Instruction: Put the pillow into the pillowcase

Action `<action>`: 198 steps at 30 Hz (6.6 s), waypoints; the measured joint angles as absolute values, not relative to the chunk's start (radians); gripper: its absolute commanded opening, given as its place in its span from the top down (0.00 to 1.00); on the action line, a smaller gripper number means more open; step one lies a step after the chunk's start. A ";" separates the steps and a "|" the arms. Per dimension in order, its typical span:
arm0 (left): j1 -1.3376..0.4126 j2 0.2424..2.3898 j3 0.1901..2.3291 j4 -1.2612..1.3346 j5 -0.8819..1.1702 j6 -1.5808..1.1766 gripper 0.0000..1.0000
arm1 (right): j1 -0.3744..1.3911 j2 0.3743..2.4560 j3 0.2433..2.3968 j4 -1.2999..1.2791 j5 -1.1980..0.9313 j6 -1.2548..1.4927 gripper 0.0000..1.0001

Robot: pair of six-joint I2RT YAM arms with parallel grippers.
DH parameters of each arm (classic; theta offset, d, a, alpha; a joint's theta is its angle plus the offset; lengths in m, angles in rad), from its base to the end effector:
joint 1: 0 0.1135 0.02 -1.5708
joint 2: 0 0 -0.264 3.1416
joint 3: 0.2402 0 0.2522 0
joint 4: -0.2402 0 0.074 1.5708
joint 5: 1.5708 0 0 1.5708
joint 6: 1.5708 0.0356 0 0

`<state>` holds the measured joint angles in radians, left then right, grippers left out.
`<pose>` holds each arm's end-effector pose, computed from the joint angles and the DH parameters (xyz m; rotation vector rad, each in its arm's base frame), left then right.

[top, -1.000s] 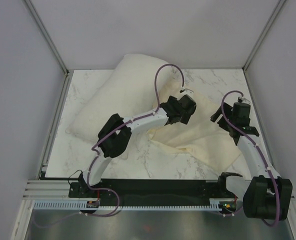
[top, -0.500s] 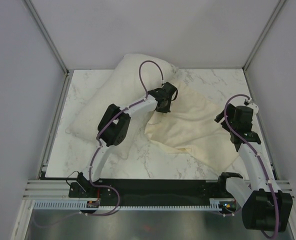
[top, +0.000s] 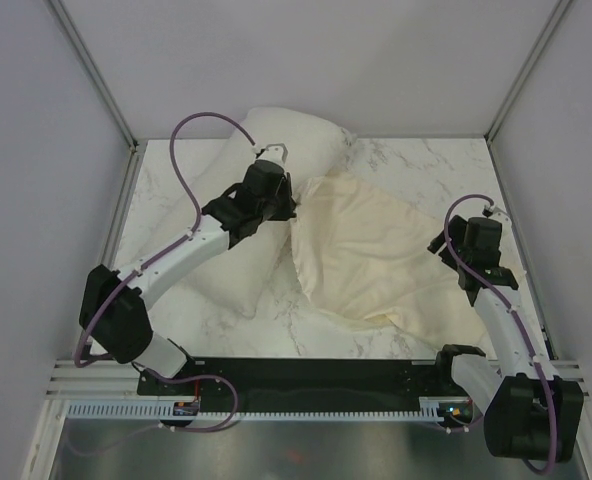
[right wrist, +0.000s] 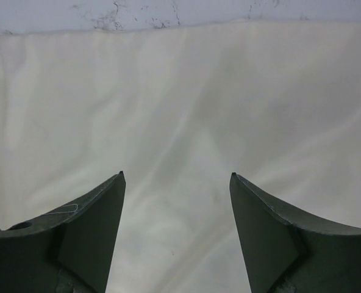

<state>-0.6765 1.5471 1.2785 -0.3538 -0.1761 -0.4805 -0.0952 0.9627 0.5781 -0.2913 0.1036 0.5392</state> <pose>0.2803 -0.2170 0.3067 0.1170 2.2168 -0.4584 0.2028 -0.0231 0.2254 0.7532 2.1152 0.1237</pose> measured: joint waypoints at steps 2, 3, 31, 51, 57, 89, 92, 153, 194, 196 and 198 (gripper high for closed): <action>-0.659 1.512 1.263 -0.337 -0.180 -0.487 0.98 | -0.095 0.955 0.578 -0.291 0.087 0.534 0.22; -0.656 1.502 1.253 -0.332 -0.178 -0.491 0.98 | -0.095 0.951 0.578 -0.291 0.076 0.532 0.22; -0.535 2.307 2.505 -0.529 -0.072 -0.582 0.98 | -0.095 0.953 0.634 -0.307 0.028 0.520 0.20; -0.991 1.617 1.501 -0.469 -0.279 -0.505 0.00 | -0.094 0.928 0.641 -0.354 0.081 0.565 0.10; -1.078 1.808 1.478 -0.424 -0.268 -0.487 0.00 | -0.094 0.872 0.659 -0.465 0.223 0.652 0.09; -0.756 1.753 1.271 -0.378 0.105 -0.535 0.98 | -0.094 0.676 0.550 -0.511 0.215 0.661 0.15; -0.703 1.653 1.237 -0.376 0.114 -0.535 0.98 | -0.094 0.706 0.499 -0.472 0.122 0.653 0.12; -0.951 1.135 1.176 -1.182 -0.636 -0.699 0.98 | 0.350 1.986 1.270 -0.172 0.226 0.562 0.47; -0.971 1.615 1.182 -0.775 -0.495 -0.577 0.32 | -0.107 0.989 0.782 -0.392 0.659 0.786 0.13; -0.971 1.591 1.176 -0.772 -0.498 -0.570 0.20 | -0.108 0.996 0.802 -0.369 0.591 0.735 0.16; -0.971 1.562 1.171 -0.774 -0.501 -0.569 0.10 | -0.109 1.032 0.822 -0.331 0.476 0.690 0.20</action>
